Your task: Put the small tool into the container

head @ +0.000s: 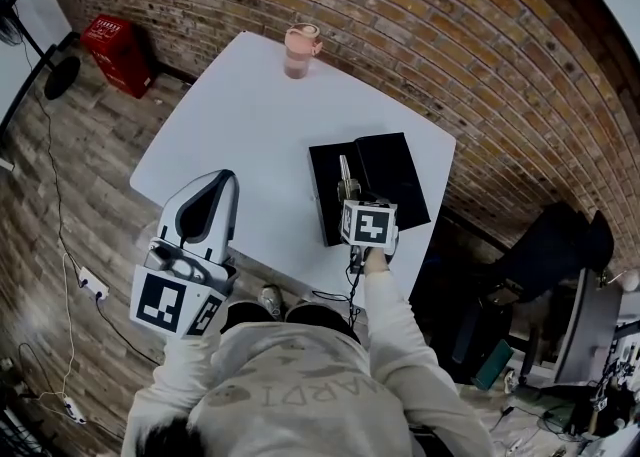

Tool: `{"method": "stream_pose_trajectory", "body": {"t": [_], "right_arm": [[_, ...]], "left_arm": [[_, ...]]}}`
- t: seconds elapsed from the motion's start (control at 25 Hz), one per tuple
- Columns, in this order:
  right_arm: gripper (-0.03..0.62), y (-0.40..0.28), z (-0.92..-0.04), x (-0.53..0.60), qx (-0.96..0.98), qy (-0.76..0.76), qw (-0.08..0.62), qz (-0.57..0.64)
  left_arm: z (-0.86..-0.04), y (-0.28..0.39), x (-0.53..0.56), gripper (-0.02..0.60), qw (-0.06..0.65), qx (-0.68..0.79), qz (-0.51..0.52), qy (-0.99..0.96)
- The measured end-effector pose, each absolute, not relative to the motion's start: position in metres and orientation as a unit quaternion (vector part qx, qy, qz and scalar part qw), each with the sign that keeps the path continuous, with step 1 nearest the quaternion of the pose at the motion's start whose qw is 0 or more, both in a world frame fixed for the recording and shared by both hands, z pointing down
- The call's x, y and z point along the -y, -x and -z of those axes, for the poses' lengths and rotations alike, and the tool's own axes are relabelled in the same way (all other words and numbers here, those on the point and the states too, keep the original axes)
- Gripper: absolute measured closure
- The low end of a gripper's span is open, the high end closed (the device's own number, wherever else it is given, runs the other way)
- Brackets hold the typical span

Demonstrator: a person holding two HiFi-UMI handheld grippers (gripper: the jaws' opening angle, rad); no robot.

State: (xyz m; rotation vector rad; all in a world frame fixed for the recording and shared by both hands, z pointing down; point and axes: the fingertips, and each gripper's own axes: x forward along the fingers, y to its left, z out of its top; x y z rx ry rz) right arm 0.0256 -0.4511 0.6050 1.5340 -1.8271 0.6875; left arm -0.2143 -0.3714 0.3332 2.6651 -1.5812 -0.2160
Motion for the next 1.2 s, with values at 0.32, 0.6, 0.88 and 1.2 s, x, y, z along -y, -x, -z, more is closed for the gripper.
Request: {"method": "stream_pose_trajectory", "body": {"t": [0.32, 0.6, 0.88, 1.2], "right_arm": [[0.579, -0.026, -0.611, 0.462, 0.671, -0.601, 0.358, -0.246], [0.577, -0.014, -0.619, 0.470, 0.679, -0.592, 0.364, -0.237], [0.536, -0.007, -0.622, 0.458, 0.683, -0.580, 0.357, -0.265], [0.482, 0.013, -0.632, 0.452, 0.718, -0.541, 0.321, -0.299]], "left_arm": [[-0.336, 0.223, 0.379, 0.577, 0.019, 0.509, 0.069, -0.858], [-0.338, 0.230, 0.381, 0.577, 0.022, 0.512, 0.068, -0.856], [-0.341, 0.236, 0.381, 0.577, 0.025, 0.511, 0.069, -0.856], [-0.342, 0.234, 0.380, 0.577, 0.025, 0.508, 0.069, -0.858]]}}
